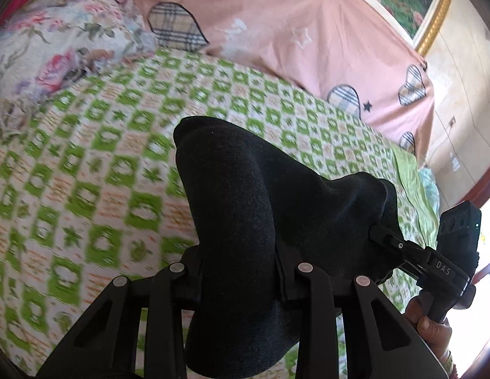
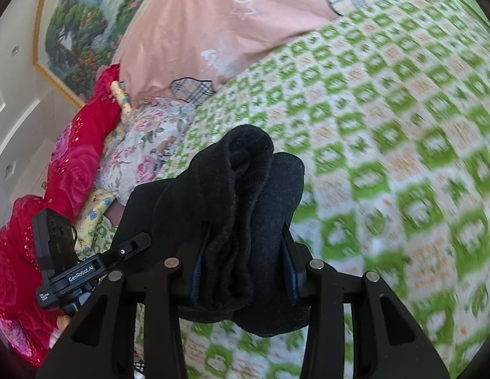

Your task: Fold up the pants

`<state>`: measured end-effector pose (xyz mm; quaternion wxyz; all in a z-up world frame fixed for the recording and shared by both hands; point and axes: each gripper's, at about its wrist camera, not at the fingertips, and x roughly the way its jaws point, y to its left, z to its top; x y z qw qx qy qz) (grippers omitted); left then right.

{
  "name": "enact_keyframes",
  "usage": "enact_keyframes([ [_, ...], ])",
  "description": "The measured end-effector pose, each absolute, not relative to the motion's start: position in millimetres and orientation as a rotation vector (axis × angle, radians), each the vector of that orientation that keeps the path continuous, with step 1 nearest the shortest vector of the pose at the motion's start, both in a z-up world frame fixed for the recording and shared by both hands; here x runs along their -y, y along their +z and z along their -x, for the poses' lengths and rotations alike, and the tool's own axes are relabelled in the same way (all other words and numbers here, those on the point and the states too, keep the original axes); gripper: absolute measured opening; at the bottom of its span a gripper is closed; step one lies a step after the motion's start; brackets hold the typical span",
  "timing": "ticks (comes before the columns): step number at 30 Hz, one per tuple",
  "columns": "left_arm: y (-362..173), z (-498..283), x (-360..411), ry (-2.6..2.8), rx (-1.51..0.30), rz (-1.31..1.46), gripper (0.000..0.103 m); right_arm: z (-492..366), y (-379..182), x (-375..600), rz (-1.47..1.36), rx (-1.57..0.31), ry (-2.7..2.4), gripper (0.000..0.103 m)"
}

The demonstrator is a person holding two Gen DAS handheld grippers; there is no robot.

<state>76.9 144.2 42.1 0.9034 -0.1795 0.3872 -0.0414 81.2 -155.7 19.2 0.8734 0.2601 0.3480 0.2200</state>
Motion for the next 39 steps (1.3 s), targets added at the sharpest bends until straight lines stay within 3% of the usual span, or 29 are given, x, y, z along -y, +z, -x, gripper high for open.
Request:
enact_keyframes([
  [12, 42.2, -99.9, -198.9, 0.027, -0.766, 0.409, 0.032, -139.1, 30.5, 97.7, -0.443, -0.725, 0.534, 0.042],
  [27, 8.0, -120.8, -215.8, 0.07, -0.825, 0.408, 0.034, -175.7, 2.9, 76.4, -0.375, -0.808, 0.515, 0.044],
  [35, -6.7, -115.0, -221.3, 0.082, -0.838, 0.428, 0.062, -175.0, -8.4, 85.2, -0.34, -0.798, 0.483, 0.057],
  [39, -6.8, -109.0, -222.9, 0.097, -0.829, 0.412, 0.065, -171.3, -10.2, 88.5, -0.324, -0.778, 0.463, 0.064],
])
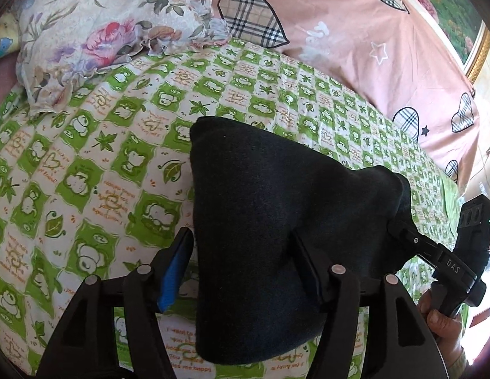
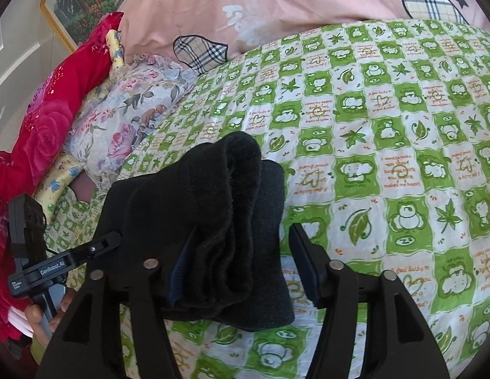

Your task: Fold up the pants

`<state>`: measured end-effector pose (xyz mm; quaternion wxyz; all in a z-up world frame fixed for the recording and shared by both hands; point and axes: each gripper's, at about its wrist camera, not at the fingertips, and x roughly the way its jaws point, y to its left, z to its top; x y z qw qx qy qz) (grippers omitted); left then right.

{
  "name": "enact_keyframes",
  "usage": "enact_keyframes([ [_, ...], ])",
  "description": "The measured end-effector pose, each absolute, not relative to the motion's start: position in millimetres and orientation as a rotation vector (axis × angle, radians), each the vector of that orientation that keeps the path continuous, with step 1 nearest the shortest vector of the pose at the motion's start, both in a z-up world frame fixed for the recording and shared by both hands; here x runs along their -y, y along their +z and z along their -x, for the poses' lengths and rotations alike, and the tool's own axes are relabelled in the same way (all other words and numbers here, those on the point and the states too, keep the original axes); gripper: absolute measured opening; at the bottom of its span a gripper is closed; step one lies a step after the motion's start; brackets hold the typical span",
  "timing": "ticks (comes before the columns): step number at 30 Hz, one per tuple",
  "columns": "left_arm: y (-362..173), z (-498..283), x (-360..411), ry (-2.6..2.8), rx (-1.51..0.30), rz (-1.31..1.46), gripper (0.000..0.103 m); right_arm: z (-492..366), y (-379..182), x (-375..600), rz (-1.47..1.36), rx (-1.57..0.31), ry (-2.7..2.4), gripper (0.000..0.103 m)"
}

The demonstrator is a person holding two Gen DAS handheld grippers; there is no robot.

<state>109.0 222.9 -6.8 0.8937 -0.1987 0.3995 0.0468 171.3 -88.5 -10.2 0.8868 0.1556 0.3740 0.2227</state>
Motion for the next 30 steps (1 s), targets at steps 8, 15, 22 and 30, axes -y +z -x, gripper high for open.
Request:
enact_keyframes([
  [8, 1.4, -97.1, -220.2, 0.141, -0.822, 0.387, 0.069, -164.3, -8.6, 88.7, -0.321, -0.755, 0.433, 0.07],
  [15, 8.4, -80.9, -213.5, 0.176, -0.816, 0.365, 0.073, -144.3, 7.9, 87.4, -0.302, -0.709, 0.425, 0.074],
  [22, 14.8, -63.6, -197.5, 0.201, -0.805, 0.308, 0.077, -115.0, 19.5, 77.1, -0.234, -0.661, 0.428, 0.081],
  [30, 16.8, -44.5, -183.0, 0.206, -0.803, 0.262, 0.08, -87.3, 21.9, 58.2, -0.137, -0.623, 0.464, 0.09],
])
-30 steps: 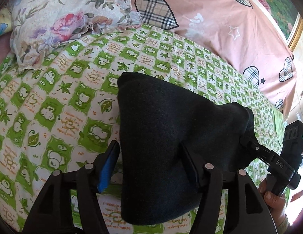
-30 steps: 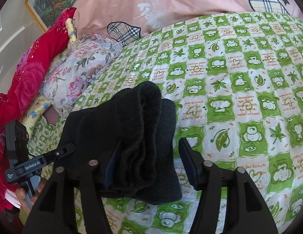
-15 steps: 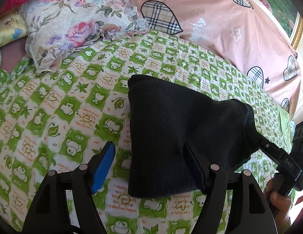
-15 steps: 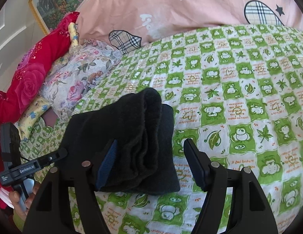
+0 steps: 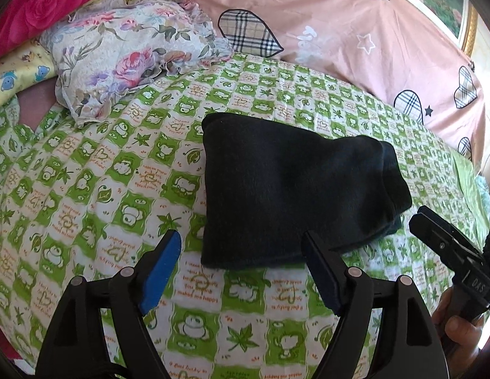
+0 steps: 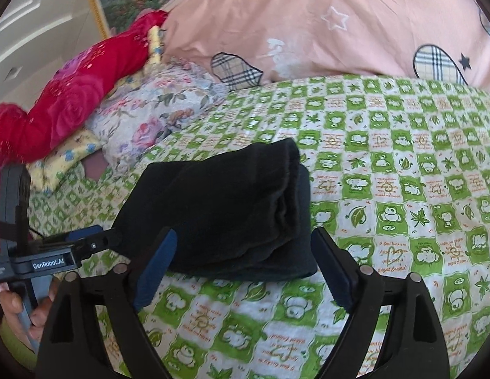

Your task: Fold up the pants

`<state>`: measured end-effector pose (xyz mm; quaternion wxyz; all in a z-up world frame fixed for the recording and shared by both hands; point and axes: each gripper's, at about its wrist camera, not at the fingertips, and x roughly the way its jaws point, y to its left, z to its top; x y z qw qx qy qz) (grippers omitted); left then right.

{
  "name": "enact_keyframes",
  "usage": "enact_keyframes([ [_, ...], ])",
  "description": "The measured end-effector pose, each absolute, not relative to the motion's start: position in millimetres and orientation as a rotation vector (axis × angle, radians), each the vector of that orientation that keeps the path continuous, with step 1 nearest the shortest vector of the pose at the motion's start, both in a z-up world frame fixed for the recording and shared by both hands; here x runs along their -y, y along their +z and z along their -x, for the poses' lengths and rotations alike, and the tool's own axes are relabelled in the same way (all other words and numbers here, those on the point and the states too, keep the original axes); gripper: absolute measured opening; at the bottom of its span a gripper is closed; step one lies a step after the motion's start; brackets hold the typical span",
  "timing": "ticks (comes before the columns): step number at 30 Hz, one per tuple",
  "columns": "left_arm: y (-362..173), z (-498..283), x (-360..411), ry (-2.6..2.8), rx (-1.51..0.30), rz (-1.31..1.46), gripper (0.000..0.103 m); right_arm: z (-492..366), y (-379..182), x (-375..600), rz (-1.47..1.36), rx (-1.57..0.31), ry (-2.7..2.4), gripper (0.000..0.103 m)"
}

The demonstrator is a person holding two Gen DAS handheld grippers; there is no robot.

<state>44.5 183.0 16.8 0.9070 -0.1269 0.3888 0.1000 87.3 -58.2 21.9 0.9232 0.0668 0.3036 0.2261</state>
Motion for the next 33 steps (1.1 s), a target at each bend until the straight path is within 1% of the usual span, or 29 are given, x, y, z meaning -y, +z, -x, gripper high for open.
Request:
enact_keyframes([
  [3, 15.6, -37.2, -179.4, 0.218, -0.806, 0.249, 0.081, -78.8, 19.2, 53.3, -0.116, -0.619, 0.475, 0.091],
  [5, 14.2, -33.3, -178.2, 0.232, -0.811, 0.244, 0.084, -76.0, 17.5, 51.5, -0.108, -0.618, 0.478, 0.093],
  [16, 6.5, -19.8, -172.2, 0.262, -0.824, 0.209, 0.084, -57.2, 10.8, 39.1, -0.029, -0.608, 0.486, 0.099],
  [33, -7.9, -12.3, -161.9, 0.293, -0.797, 0.145, 0.084, -52.0, -9.1, 19.0, 0.085, -0.623, 0.436, 0.101],
])
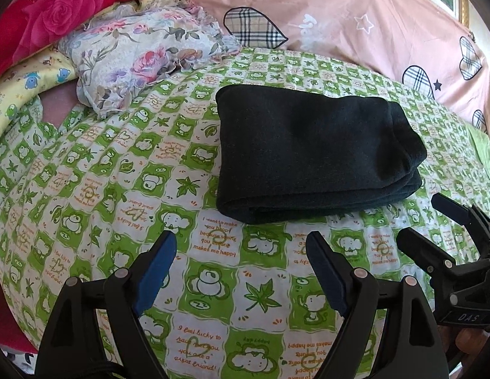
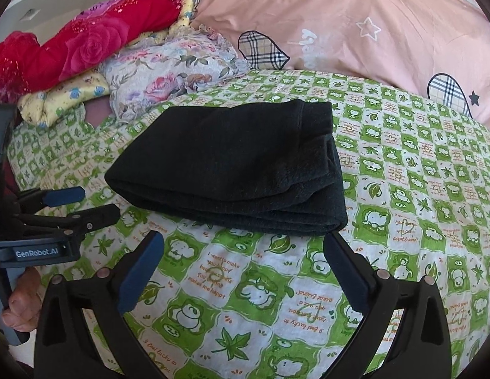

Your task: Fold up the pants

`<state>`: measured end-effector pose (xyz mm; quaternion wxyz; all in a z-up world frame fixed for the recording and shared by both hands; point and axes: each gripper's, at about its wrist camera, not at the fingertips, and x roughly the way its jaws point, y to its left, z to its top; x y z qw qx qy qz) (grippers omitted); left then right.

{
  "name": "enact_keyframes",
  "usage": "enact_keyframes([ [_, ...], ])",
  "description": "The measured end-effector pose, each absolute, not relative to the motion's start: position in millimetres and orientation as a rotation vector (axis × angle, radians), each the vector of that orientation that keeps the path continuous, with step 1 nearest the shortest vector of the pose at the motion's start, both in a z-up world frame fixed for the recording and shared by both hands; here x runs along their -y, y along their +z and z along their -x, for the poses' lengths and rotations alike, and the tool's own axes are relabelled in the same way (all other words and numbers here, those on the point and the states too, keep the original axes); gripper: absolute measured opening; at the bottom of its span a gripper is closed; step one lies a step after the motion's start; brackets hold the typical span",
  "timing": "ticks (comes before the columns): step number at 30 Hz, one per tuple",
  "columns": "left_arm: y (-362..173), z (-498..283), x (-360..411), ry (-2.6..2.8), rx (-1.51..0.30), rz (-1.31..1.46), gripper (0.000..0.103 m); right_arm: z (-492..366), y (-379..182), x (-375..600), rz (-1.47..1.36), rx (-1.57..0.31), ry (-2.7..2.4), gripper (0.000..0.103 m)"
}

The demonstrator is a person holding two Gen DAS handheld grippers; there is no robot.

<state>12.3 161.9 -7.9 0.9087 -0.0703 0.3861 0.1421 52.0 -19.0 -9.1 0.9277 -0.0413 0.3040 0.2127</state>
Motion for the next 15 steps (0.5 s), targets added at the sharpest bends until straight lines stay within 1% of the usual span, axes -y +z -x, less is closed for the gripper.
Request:
enact_keyframes([
  [15, -15.5, -15.7, -161.5, 0.296, -0.773, 0.127, 0.085, -57.5, -20.4, 22.5, 0.057, -0.635, 0.422, 0.102],
])
